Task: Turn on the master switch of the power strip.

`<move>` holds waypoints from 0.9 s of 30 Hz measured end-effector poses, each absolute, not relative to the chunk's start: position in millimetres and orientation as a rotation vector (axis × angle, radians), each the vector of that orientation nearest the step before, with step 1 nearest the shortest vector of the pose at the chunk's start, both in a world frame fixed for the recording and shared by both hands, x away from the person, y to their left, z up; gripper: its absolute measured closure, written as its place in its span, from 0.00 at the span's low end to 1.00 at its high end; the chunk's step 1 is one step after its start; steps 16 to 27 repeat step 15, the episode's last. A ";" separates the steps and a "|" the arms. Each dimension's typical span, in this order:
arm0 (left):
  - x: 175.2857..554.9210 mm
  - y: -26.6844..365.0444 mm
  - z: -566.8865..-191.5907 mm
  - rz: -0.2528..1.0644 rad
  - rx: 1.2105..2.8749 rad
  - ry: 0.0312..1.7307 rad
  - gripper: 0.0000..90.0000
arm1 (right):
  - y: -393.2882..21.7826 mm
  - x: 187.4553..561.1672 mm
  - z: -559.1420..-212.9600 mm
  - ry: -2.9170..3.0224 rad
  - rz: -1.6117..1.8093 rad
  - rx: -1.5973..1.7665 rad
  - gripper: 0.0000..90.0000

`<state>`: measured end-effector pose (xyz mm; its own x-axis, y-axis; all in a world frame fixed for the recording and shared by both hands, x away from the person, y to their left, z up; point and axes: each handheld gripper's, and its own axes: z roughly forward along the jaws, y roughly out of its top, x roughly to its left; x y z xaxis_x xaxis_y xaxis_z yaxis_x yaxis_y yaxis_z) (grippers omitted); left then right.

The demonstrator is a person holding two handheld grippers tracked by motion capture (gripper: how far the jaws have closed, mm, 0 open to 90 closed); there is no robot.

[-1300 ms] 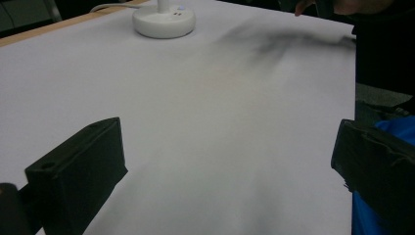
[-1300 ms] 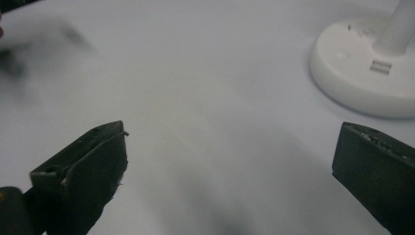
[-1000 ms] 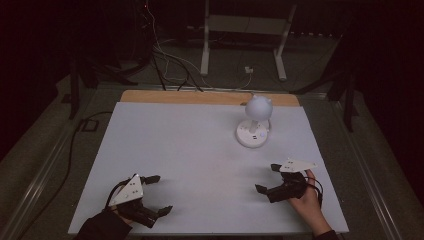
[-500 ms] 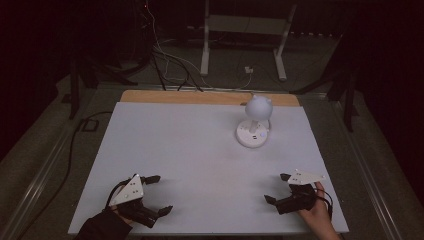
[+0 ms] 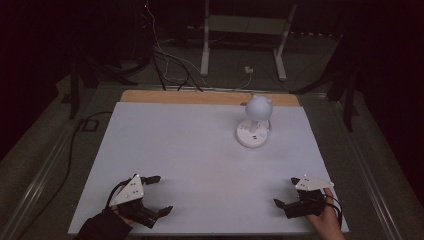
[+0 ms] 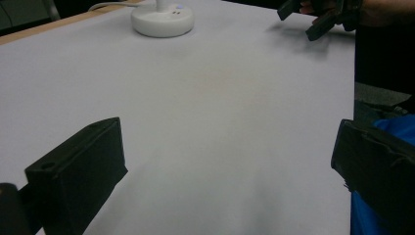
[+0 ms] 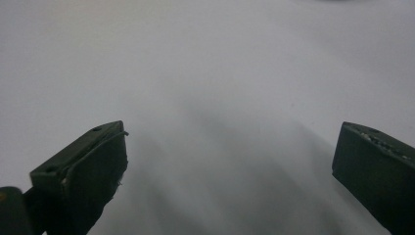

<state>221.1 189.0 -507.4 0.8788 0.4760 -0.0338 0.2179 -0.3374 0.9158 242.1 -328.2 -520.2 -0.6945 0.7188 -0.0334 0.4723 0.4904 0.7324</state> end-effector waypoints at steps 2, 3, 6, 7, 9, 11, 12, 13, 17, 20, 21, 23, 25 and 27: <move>221.4 188.9 -507.6 0.287 1.927 0.511 0.00 | -326.6 242.9 -520.3 2.407 1.032 0.995 0.00; 221.3 188.9 -507.6 0.288 1.929 0.511 0.00 | -326.0 243.3 -520.4 2.410 1.028 0.991 0.00; 221.2 188.8 -507.5 0.287 1.930 0.509 0.00 | -325.2 243.2 -520.4 2.412 1.022 0.989 0.00; 221.2 188.7 -507.5 0.287 1.930 0.509 0.00 | -325.3 243.2 -520.4 2.414 1.021 0.987 0.00; 221.1 188.6 -507.5 0.286 1.931 0.508 0.00 | -325.6 243.3 -520.5 2.413 1.024 0.987 0.00; 221.1 188.6 -507.4 0.286 1.931 0.508 0.00 | -325.7 243.2 -520.6 2.415 1.021 0.987 0.00; 221.1 188.6 -507.4 0.287 1.931 0.507 0.00 | -325.7 243.3 -520.5 2.415 1.025 0.987 0.00; 221.1 188.6 -507.4 0.288 1.931 0.508 0.00 | -325.7 243.3 -520.5 2.414 1.026 0.987 0.00; 221.3 188.6 -507.5 0.287 1.929 0.510 0.00 | -325.5 243.3 -520.3 2.414 1.027 0.985 0.00; 221.3 188.6 -507.5 0.287 1.929 0.510 0.00 | -325.5 243.3 -520.3 2.414 1.027 0.985 0.00; 221.3 188.6 -507.5 0.287 1.929 0.510 0.00 | -325.5 243.3 -520.3 2.414 1.027 0.985 0.00; 221.3 188.6 -507.5 0.287 1.929 0.510 0.00 | -325.5 243.3 -520.3 2.414 1.027 0.985 0.00; 221.3 188.6 -507.5 0.287 1.929 0.510 0.00 | -325.5 243.3 -520.3 2.414 1.027 0.985 0.00; 221.3 188.6 -507.5 0.287 1.929 0.510 0.00 | -325.5 243.3 -520.3 2.414 1.027 0.985 0.00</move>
